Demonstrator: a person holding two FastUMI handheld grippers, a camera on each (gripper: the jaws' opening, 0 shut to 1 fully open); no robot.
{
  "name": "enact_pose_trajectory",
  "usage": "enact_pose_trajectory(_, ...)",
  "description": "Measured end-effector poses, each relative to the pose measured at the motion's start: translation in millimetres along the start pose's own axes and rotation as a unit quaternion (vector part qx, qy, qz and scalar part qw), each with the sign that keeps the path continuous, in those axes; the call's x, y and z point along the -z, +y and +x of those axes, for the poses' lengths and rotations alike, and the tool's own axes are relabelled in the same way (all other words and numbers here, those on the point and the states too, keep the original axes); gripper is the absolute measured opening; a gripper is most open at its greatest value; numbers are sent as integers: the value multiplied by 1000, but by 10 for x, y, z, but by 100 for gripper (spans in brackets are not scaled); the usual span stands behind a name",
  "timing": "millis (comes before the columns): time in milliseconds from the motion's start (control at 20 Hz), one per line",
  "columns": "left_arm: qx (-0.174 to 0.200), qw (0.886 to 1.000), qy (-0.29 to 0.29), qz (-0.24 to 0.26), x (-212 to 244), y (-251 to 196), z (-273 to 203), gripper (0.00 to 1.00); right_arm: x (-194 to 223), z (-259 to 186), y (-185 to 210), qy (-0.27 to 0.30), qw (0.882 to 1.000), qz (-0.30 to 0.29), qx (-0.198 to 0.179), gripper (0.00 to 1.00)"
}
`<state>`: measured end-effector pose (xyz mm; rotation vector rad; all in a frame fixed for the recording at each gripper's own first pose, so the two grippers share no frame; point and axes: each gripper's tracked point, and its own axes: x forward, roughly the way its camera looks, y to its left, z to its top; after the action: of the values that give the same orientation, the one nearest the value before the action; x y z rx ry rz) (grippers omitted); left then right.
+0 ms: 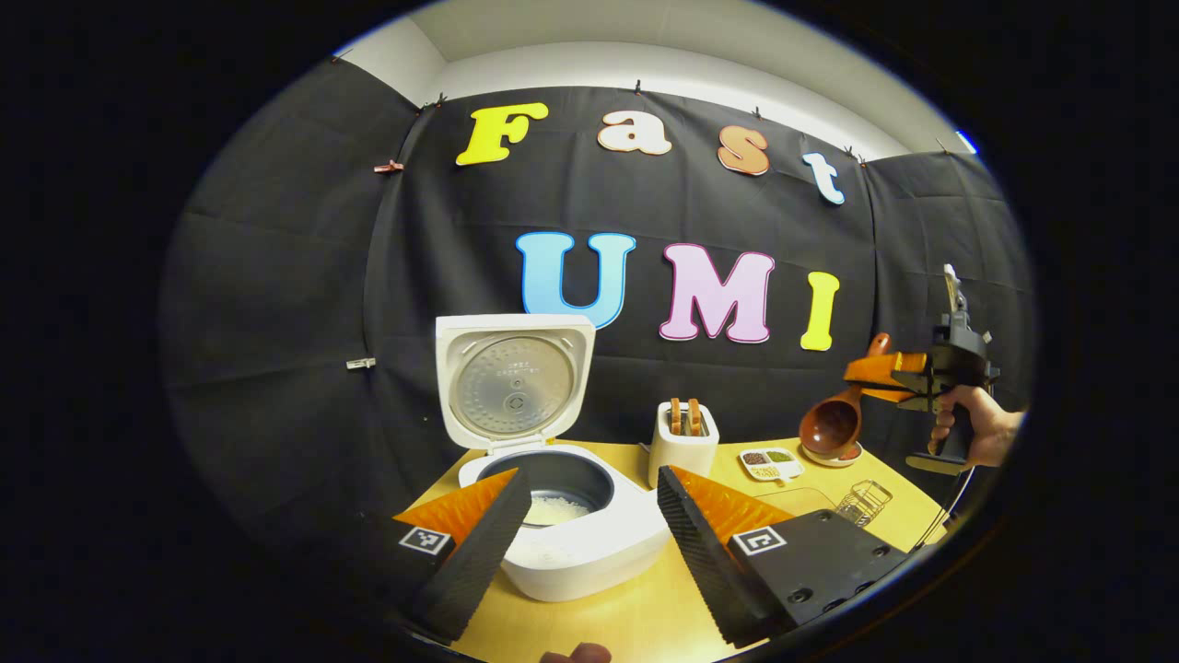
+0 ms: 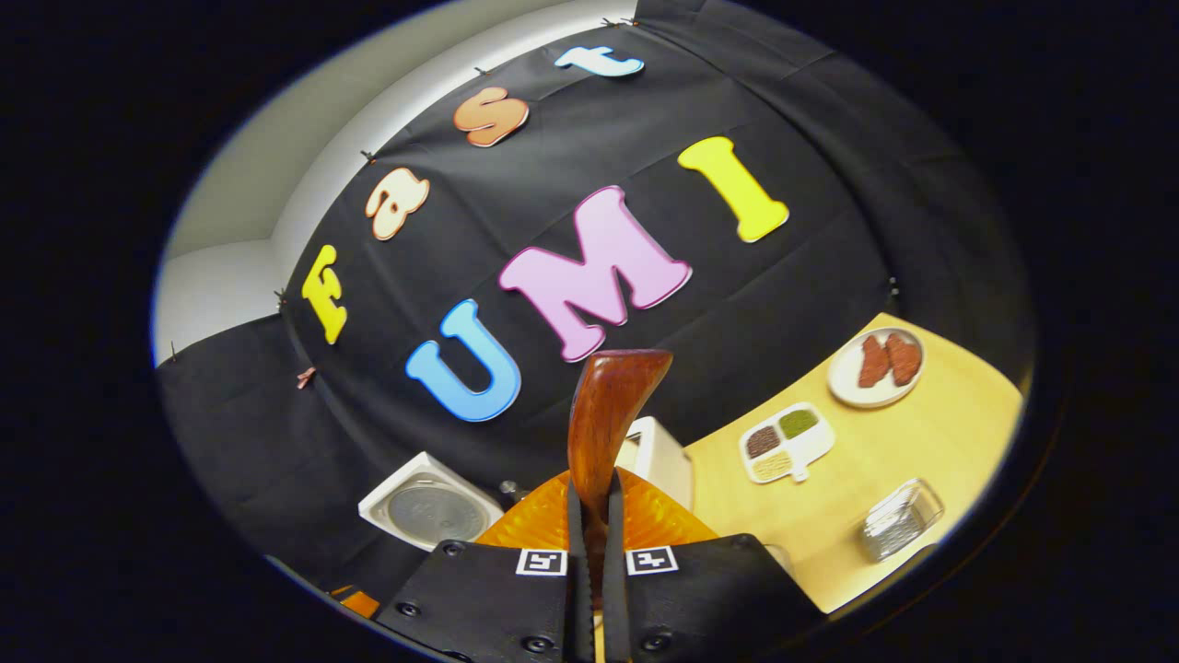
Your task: Close the left gripper, press the button to open the rice cooker; take a wooden spoon from the chopstick holder with the right hand, scoop a spoonful of rice and pour it into the rice cooker, then put the wooden spoon back into the chopstick holder.
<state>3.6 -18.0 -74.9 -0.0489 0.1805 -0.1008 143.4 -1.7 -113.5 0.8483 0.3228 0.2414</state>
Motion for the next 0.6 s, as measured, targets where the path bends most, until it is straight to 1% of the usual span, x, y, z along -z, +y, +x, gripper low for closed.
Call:
enact_pose_trajectory(200,-7,1000,6,-8,0,-200,103,95,-300,-157,-1028,-13,996,-33,78,9)
enact_pose_trajectory(300,-9,1000,5,-3,-53,-309,151,95,-319,-207,-1448,-6,993,-48,105,9)
enact_pose_trajectory(400,-14,1000,8,4,-77,-404,208,95,-233,-236,-1767,13,990,-68,121,9)
enact_pose_trajectory(550,-22,999,22,6,-55,-589,268,95,15,-184,-2106,52,985,-109,126,9)
enact_pose_trajectory(600,-23,999,24,6,-71,-658,269,95,93,-162,-2189,64,982,-124,127,14)
